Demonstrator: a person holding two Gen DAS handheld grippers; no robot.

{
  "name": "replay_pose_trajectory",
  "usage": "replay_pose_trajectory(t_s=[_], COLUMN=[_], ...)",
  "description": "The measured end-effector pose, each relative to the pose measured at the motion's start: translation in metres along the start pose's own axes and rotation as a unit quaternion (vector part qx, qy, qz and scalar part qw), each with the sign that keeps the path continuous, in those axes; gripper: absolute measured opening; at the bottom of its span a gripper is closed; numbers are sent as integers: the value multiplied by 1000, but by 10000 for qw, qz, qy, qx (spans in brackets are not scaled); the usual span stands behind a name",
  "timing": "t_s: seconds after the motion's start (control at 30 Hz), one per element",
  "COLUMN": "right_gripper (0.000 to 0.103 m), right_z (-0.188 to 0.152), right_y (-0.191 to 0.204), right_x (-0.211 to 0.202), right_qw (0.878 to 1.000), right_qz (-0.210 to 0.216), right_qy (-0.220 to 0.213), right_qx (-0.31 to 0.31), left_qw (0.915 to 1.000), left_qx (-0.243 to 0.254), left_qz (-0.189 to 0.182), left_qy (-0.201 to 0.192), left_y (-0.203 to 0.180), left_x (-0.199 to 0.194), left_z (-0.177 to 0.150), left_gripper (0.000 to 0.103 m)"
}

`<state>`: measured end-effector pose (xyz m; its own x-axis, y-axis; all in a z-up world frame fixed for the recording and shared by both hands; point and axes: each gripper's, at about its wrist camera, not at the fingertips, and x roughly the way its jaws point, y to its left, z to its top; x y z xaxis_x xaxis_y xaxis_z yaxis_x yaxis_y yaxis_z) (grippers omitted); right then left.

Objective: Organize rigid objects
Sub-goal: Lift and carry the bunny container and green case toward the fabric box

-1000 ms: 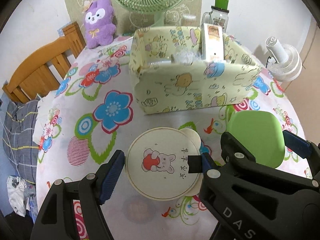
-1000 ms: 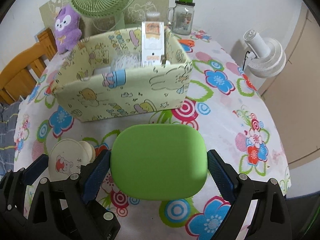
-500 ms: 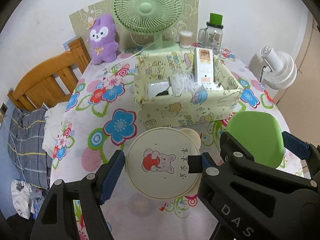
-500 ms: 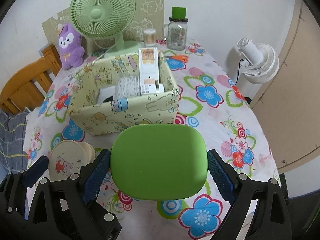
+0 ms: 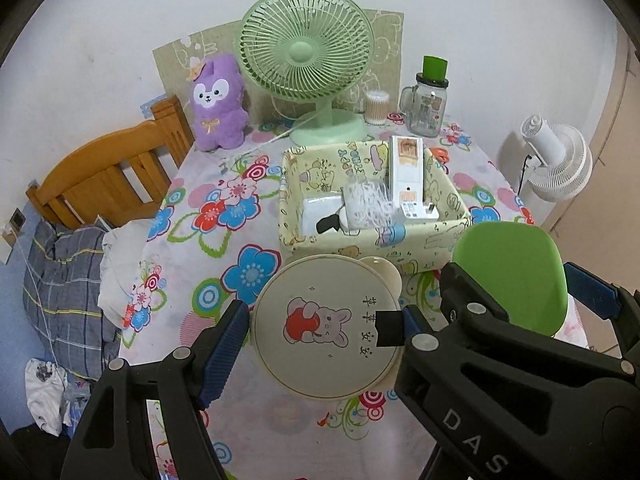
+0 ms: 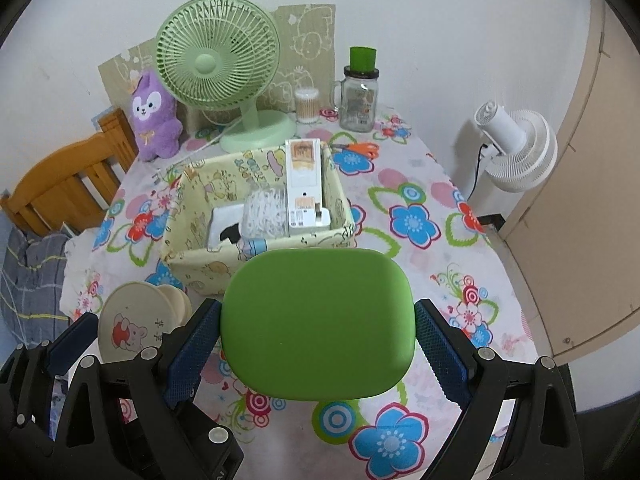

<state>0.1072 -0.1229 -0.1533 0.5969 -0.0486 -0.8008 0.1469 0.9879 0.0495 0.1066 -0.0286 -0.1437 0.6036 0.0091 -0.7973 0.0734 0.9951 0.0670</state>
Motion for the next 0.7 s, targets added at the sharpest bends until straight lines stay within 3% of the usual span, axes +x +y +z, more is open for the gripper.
replay_pose_trajectory(t_s=[0.7], right_gripper=[95], right_z=[49], right_y=[4], right_x=[3], right_qw=[9995], right_qz=[122], right_qy=[-249], right_qx=[-127], left_qw=[9996], left_qx=[-224], left_qz=[24], left_qy=[-163], left_y=[3], left_x=[4], left_z=[44], left_gripper=[79])
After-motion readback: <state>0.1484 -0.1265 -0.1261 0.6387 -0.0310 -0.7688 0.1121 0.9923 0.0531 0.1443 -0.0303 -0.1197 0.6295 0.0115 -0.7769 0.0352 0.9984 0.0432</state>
